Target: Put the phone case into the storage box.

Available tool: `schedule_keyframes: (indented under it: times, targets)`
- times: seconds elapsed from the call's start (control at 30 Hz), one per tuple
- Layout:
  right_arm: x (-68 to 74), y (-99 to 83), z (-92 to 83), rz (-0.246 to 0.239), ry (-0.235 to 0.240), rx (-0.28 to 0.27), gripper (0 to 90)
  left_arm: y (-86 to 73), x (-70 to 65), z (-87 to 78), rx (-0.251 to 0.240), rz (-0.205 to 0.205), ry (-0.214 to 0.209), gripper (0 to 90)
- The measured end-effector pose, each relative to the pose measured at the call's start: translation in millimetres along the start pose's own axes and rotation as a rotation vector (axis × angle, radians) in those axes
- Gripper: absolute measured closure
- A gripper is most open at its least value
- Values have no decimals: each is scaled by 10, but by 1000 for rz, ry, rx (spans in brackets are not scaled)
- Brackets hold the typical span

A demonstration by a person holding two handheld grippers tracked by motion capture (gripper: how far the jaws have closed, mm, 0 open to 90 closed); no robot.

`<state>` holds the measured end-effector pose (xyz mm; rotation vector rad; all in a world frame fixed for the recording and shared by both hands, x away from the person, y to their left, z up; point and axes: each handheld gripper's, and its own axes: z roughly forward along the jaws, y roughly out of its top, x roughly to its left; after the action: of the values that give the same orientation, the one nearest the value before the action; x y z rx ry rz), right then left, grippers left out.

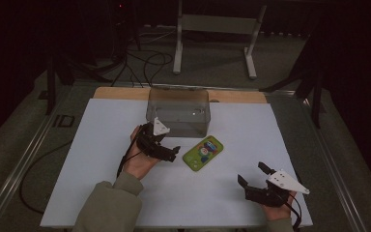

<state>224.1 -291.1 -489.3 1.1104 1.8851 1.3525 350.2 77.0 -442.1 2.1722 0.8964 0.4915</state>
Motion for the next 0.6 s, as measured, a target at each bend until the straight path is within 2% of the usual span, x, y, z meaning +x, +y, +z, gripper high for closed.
schedule_keyframes:
  times: [0.3, 0.6]
  targets:
    - [-2, 0, 1, 0, 1, 0, 94, 70, -62, 198, 66, 12, -32, 0]
    - [-9, -1, 2, 2, 4, 0, 94, 161, -142, 383, 110, 10, -60, 0]
